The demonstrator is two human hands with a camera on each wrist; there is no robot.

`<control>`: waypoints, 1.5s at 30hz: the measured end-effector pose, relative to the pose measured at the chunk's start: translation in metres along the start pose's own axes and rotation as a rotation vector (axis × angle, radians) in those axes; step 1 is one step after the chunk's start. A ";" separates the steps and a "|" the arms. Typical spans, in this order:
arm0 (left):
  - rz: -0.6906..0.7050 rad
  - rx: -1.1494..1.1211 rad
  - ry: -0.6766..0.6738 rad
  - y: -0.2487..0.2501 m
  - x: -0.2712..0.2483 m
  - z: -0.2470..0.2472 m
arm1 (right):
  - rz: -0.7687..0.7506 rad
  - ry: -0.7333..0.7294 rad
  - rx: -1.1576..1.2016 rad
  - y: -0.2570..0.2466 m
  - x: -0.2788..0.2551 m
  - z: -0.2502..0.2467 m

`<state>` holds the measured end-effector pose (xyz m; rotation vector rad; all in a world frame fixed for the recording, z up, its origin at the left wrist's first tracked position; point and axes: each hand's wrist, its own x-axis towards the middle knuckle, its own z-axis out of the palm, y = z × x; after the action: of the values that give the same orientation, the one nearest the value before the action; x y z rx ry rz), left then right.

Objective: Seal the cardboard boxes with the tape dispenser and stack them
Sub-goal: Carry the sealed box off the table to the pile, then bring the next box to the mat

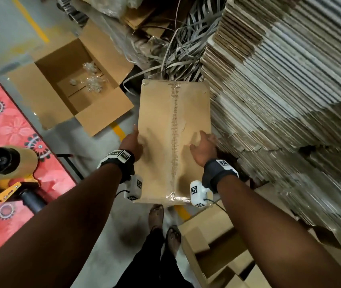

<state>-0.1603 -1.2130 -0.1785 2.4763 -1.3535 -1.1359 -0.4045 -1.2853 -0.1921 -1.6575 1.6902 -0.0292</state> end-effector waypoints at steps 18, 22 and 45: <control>-0.042 -0.322 0.405 -0.163 -0.278 -0.006 | -0.623 -0.407 -0.241 -0.127 -0.243 0.122; -0.193 -0.469 0.473 -0.235 -0.348 -0.005 | -0.812 -0.467 -0.251 -0.171 -0.296 0.164; -1.091 -1.057 0.790 -0.668 -0.781 0.180 | -1.280 -1.107 -0.865 -0.268 -0.744 0.592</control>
<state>-0.0748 -0.1736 -0.1444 2.1718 0.7409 -0.4889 0.0335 -0.4033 -0.1194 -2.3638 -0.3889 0.9040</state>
